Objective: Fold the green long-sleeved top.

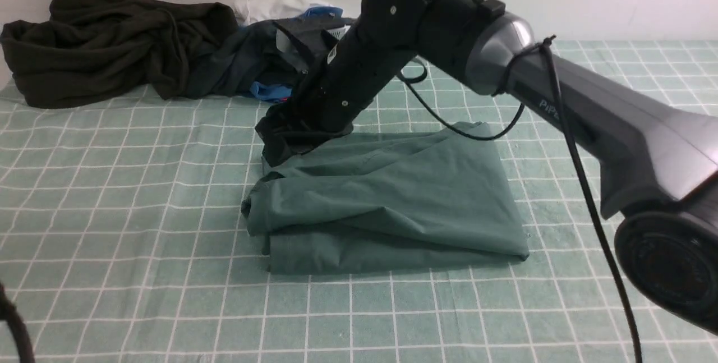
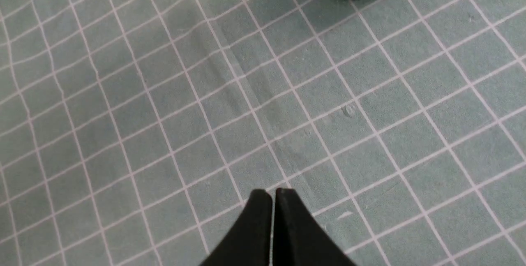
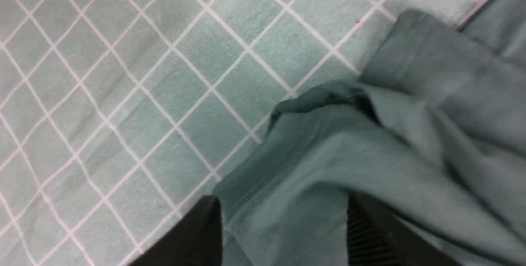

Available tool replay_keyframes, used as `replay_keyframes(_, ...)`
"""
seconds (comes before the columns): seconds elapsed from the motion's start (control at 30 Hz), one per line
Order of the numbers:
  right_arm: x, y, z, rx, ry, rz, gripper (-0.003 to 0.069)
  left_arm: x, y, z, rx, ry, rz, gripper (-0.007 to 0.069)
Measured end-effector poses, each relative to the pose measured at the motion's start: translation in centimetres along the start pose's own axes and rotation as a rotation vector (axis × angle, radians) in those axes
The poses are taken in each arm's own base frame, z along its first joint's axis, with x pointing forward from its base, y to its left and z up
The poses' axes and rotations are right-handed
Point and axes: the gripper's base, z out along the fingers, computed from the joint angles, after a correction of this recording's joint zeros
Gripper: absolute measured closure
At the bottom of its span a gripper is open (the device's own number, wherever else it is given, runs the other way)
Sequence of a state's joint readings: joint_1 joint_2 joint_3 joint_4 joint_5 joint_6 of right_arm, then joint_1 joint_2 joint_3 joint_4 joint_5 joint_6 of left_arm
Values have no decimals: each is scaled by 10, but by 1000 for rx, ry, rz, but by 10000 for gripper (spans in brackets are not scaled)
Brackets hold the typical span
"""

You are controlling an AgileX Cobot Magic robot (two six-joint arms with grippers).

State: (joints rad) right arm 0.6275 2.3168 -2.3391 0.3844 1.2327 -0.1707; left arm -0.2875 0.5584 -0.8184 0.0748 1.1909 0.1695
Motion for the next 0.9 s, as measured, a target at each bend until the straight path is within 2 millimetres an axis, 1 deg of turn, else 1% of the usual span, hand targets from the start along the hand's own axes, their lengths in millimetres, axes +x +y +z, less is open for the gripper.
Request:
replay_keyframes(0.07,-6,1,-20,53,-31,-9,242,14,-3,1,-8,-57,-40,628)
replay_keyframes(0.1,-6,1,-22,59,-34,-10,242,17,-4,3,-7,-55,-50,628)
replay_keyframes(0.17,-13,6,-66,136,-96,-31,246,39,-9,5,-18,-158,-134,628)
replay_keyframes(0.23,-12,13,-96,162,-131,-50,266,49,-10,4,-23,-234,-168,628)
replay_keyframes(0.3,-7,20,-121,181,-146,-68,295,55,-12,4,-26,-284,-184,628)
replay_keyframes(0.33,-1,23,-130,186,-139,-75,314,58,-12,3,-28,-305,-188,628)
replay_keyframes(0.37,7,29,-149,194,-148,-92,345,61,-13,2,-31,-341,-189,628)
replay_keyframes(0.4,18,34,-164,199,-140,-102,375,64,-13,-1,-33,-365,-195,628)
replay_keyframes(0.43,26,37,-172,203,-130,-109,407,66,-14,-3,-35,-382,-196,628)
replay_keyframes(0.47,30,36,-171,203,-114,-107,414,66,-14,-3,-35,-381,-196,628)
replay_keyframes(0.5,48,40,-184,211,-95,-114,461,68,-14,-4,-36,-398,-198,628)
replay_keyframes(0.57,76,46,-201,219,-73,-114,527,69,-14,-5,-37,-405,-198,628)
replay_keyframes(0.6,92,50,-211,221,-86,-114,563,69,-14,-5,-37,-404,-198,628)
replay_keyframes(0.63,103,52,-218,224,-107,-116,585,69,-14,-5,-37,-403,-198,628)
replay_keyframes(0.7,128,60,-239,233,-188,-125,632,70,-14,-4,-37,-402,-198,628)
replay_keyframes(0.73,142,63,-248,237,-232,-129,649,70,-14,-4,-37,-402,-198,628)
replay_keyframes(0.77,147,64,-251,239,-252,-130,654,70,-14,-4,-37,-402,-198,628)
replay_keyframes(0.8,161,67,-260,243,-301,-129,662,70,-14,-4,-37,-402,-198,628)
replay_keyframes(0.83,183,70,-268,246,-358,-121,668,70,-14,-4,-37,-402,-198,628)
replay_keyframes(0.87,184,71,-272,247,-378,-124,669,70,-14,-4,-37,-402,-198,628)
replay_keyframes(0.9,210,74,-280,250,-449,-118,670,70,-14,-4,-37,-402,-198,628)
